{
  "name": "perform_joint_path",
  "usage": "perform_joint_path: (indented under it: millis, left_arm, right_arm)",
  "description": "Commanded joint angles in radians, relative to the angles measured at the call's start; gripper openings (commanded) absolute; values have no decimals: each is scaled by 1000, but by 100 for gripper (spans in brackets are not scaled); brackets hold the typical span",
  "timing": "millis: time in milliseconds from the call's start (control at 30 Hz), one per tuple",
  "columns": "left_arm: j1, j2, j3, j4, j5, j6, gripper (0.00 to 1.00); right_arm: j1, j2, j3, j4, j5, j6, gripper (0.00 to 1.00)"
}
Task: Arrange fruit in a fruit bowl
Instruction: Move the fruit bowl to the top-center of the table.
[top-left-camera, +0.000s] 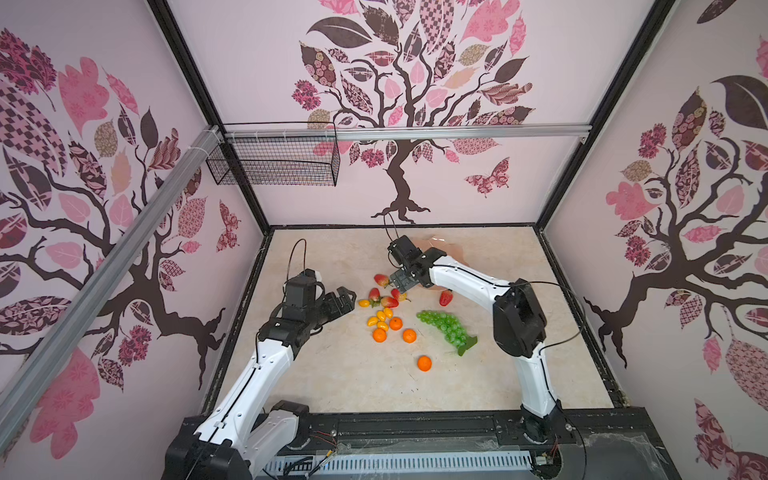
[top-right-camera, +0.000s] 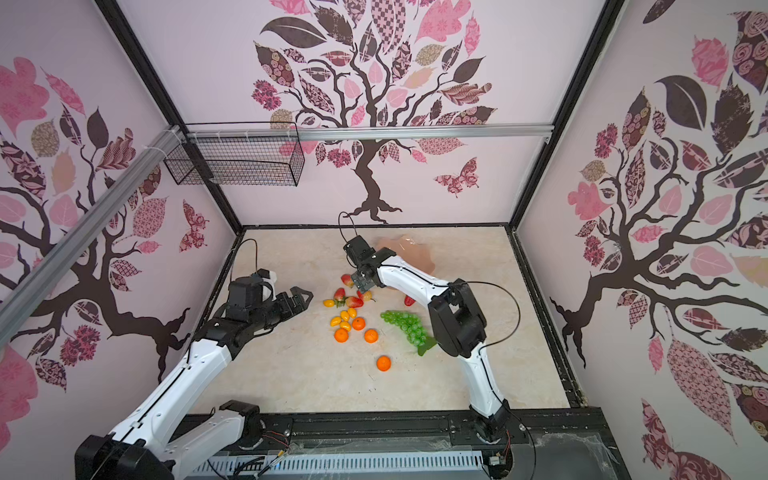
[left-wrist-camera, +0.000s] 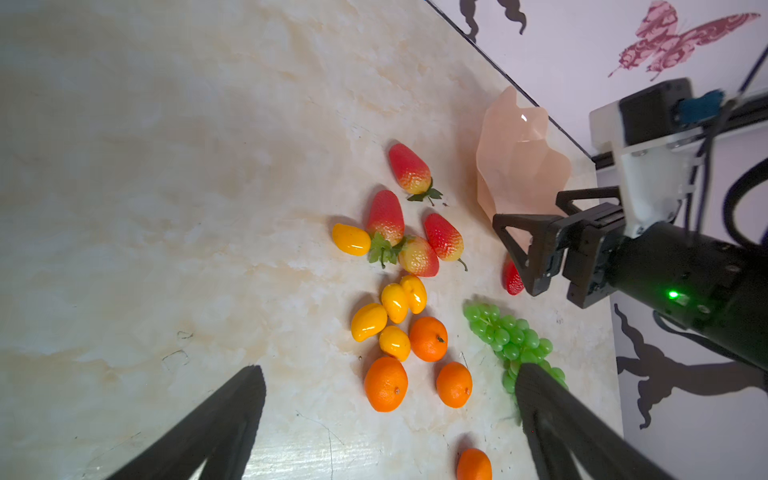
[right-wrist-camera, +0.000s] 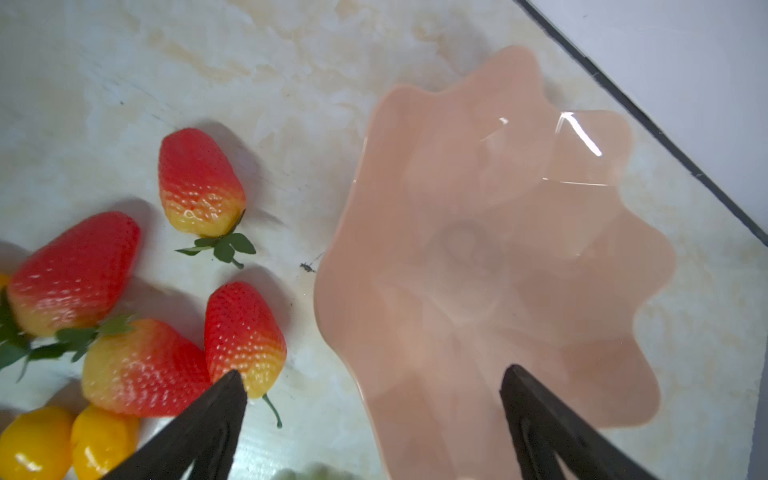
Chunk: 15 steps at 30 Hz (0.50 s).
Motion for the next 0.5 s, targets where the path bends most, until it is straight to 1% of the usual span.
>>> perform_joint_path:
  millis: [0, 167, 233, 367, 467]
  left_arm:
    - [-43, -15, 47, -2, -45, 28, 98]
    - [-112, -18, 50, 27, -61, 47, 98]
    - [-148, -15, 53, 43, -60, 65, 98]
    - [-247, 5, 64, 78, -64, 108, 98]
    - [-331, 25, 69, 107, -76, 136, 98]
  right_arm:
    - [4, -196, -137, 132, 57, 104, 99]
    - [-4, -432, -427, 279, 75, 233, 100]
    - [-19, -519, -526, 312, 26, 294, 100]
    - [-80, -662, -666, 259, -97, 444, 100]
    - [-97, -780, -790, 265, -169, 478, 98]
